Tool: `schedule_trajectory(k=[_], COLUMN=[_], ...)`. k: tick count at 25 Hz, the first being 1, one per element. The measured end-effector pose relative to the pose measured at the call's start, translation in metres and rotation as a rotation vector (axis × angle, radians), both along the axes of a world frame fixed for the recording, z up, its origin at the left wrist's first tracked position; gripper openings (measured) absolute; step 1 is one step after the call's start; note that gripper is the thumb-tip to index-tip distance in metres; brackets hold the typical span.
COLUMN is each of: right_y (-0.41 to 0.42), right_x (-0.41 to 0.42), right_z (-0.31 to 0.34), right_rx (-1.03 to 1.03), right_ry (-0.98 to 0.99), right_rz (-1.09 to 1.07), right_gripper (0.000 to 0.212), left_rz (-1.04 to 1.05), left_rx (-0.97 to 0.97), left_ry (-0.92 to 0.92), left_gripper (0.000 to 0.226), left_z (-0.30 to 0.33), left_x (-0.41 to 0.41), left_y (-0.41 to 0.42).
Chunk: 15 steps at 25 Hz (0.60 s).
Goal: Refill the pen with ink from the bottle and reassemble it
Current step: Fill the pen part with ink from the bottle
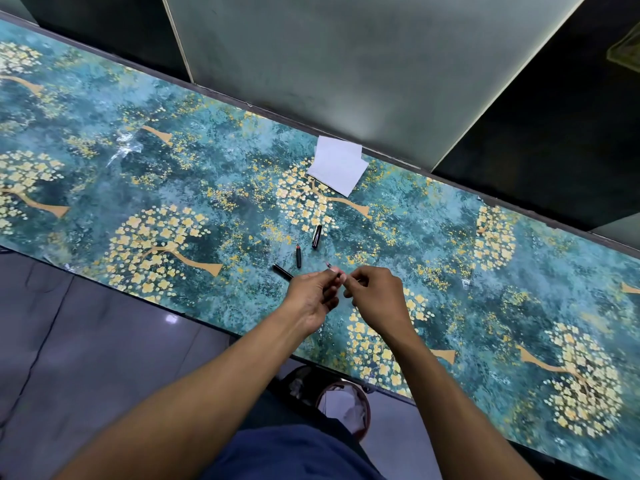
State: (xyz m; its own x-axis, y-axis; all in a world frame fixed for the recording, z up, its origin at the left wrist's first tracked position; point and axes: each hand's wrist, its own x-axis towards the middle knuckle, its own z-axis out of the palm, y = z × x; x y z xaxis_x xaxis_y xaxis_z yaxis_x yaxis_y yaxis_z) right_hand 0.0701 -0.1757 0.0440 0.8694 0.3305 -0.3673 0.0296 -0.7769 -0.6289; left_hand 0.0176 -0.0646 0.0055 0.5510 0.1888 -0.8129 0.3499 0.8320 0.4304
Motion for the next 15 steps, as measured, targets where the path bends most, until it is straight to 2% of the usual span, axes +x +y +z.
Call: schedule_trajectory(k=[6, 15], right_y=[-0.0032, -0.0027], right_x=[-0.0029, -0.0027], right_z=[-0.005, -0.0041], right_rx=[-0.102, -0.154], right_ry=[-0.093, -0.108], right_rz=[0.024, 0.043], right_gripper=[0.016, 0.012], left_rz=[-0.014, 0.0], left_rx=[-0.078, -0.149], left_ry=[0.072, 0.12], left_gripper=[0.013, 0.011], left_z=[-0.0017, -0.0085], left_x=[0.0016, 0.0039], left_y=[-0.0057, -0.0097])
